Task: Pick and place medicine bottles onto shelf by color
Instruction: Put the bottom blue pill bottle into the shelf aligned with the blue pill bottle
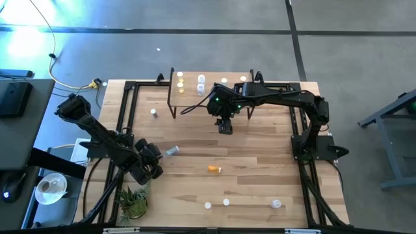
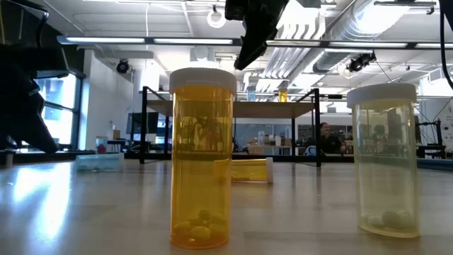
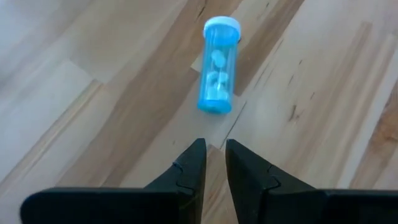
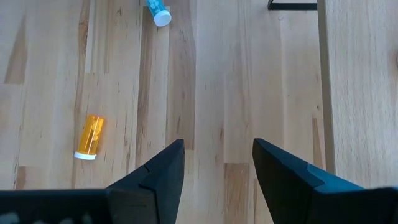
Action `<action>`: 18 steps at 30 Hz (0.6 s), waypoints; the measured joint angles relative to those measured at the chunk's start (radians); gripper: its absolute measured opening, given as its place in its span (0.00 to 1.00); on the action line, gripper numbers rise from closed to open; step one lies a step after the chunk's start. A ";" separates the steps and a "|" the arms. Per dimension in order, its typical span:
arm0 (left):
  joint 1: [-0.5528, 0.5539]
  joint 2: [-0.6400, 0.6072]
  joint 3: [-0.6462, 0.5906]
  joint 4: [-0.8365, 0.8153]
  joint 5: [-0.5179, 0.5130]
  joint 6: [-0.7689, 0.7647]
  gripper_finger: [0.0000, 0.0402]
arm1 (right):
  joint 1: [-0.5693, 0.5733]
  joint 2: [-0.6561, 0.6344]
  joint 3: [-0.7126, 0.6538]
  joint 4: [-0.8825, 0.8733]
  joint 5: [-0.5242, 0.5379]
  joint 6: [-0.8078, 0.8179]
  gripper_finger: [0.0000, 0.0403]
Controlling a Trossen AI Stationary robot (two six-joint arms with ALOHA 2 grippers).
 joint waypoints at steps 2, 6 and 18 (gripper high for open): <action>0.021 0.000 0.000 0.001 0.000 0.004 0.13 | 0.000 0.000 0.000 0.000 0.000 0.000 0.45; 0.083 0.000 0.000 0.016 0.042 0.067 0.15 | 0.000 0.000 0.000 0.000 0.000 -0.001 0.45; 0.269 -0.007 0.103 0.027 0.240 0.356 0.44 | 0.000 0.000 0.000 -0.001 0.000 -0.001 0.45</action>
